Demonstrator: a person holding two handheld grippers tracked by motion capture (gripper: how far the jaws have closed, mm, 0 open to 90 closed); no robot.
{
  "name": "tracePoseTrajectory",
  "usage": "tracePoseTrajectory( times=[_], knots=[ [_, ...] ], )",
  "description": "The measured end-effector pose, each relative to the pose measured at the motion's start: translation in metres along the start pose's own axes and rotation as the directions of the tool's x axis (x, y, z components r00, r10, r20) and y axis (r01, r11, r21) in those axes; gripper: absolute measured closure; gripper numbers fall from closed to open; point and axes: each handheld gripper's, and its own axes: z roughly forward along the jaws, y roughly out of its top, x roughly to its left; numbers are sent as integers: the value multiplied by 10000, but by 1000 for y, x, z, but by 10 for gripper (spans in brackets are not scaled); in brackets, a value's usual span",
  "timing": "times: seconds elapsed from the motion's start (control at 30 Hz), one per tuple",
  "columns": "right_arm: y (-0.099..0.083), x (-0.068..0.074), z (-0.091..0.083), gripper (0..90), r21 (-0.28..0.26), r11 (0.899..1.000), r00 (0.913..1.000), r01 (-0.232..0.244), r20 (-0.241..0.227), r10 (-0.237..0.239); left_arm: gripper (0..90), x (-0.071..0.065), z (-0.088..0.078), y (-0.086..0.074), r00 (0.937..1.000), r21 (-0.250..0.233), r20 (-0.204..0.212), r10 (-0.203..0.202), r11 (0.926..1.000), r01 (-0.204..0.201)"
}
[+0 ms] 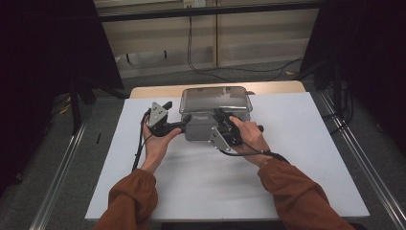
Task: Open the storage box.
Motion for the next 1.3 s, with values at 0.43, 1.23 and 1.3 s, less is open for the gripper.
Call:
tracePoseTrajectory(
  times=[0.43, 1.23, 1.3],
  knots=[
    [-16, -10, 2, 618, 164, 9841, 9839, -1767, -256, 1771, 193, 4, 3, -2, 9996, -126, -235, -126, 9998, 123],
    [-71, -36, -3, 257, 869, 7644, 7561, -6388, -1129, 6447, 327, 2, 9, 9, 9992, -85, 3, 406, 9991, -406],
    [-77, -37, -4, 215, 1013, 7418, 7323, -6629, -1184, 6706, 332, 2, 9, 10, 9985, -48, 24, 541, 9985, -541]
  ],
)
